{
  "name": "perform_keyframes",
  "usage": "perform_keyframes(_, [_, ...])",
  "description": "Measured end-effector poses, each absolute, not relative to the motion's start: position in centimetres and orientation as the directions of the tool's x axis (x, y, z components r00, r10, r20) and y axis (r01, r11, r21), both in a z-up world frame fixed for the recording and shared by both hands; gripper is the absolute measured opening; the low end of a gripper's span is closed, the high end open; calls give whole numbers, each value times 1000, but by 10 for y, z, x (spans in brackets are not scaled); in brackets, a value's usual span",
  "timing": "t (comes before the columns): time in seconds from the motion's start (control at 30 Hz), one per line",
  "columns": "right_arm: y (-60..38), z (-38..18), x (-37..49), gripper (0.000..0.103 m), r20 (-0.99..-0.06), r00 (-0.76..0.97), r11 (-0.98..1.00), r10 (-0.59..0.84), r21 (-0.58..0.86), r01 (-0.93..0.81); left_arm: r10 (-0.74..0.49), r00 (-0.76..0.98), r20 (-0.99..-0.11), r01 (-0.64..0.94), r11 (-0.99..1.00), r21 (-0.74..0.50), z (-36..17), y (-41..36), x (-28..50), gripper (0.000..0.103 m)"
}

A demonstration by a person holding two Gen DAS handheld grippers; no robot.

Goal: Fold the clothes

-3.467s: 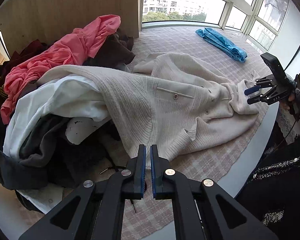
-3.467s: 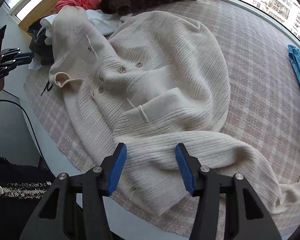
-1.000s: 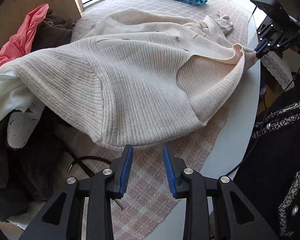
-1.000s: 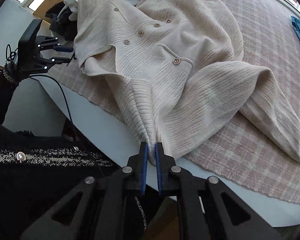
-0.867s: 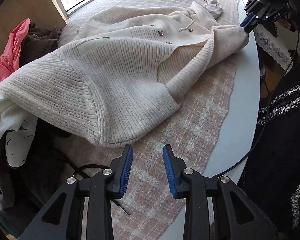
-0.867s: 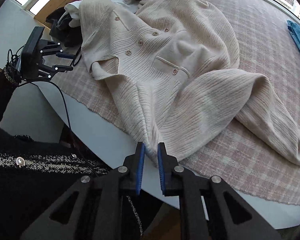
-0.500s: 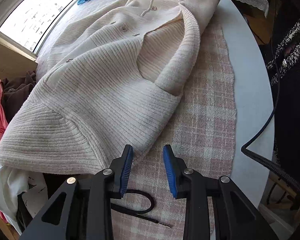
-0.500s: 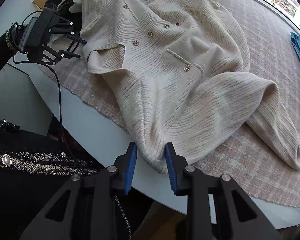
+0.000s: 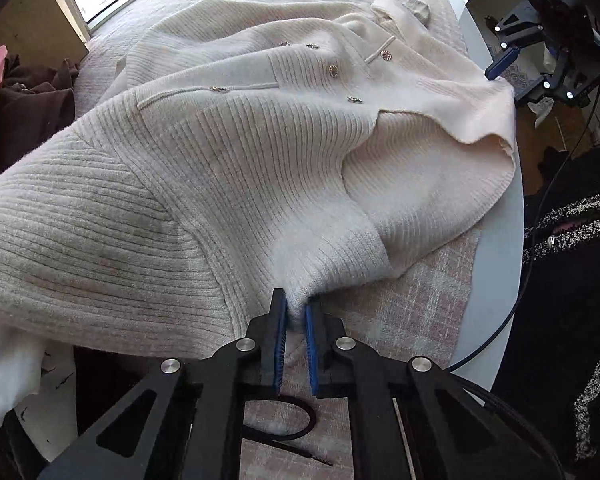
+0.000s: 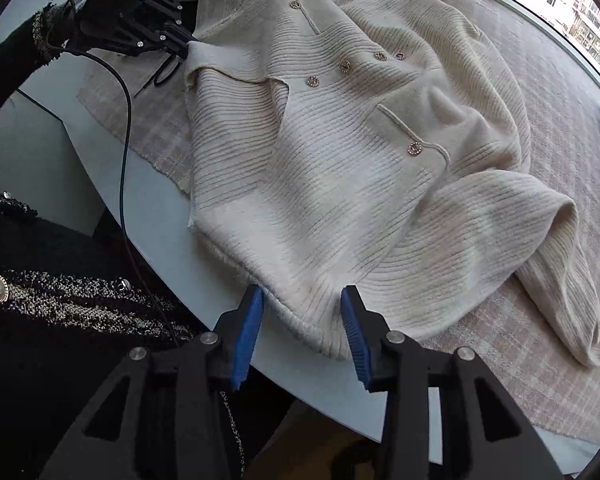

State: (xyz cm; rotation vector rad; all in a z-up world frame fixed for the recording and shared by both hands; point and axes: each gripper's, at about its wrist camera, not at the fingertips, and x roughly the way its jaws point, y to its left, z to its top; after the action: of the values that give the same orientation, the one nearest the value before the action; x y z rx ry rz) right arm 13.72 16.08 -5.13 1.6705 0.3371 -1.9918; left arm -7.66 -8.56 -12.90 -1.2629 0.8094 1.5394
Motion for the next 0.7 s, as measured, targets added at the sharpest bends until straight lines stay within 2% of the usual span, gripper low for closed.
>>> perform_keyframes(0.2, [145,-59,151,41,-976,-115,-813,-183,84,576,289,0,-957,-933,-345,-104,-117,-104,-69,8])
perform_keyframes(0.4, [131,-72,164,40,-983,-141,-799,-115,7,601,287,-44,-957,-913,-400,-78,-108,-97,-55,8])
perform_keyframes(0.43, [128,-75,166,36,-984,-145,-796,-103,-6,605,300,-60,-952,-908,-412,-73,-102,-98,-56,8])
perform_keyframes(0.47, [131,-68,164,16,-980,-168,-807,-105,-15,590,316,-77,-946,-905,-421,-67,-96,-98,-56,8])
perform_keyframes(0.5, [138,-53,160,7,-972,-205,-828,-114,-21,560,333,-99,-938,-901,-431,-58,-88,-97,-56,8])
perform_keyframes(0.7, [191,46,129,7,-878,-466,-933,-109,-71,353,428,-289,-856,-864,-502,41,-13,-75,-73,7])
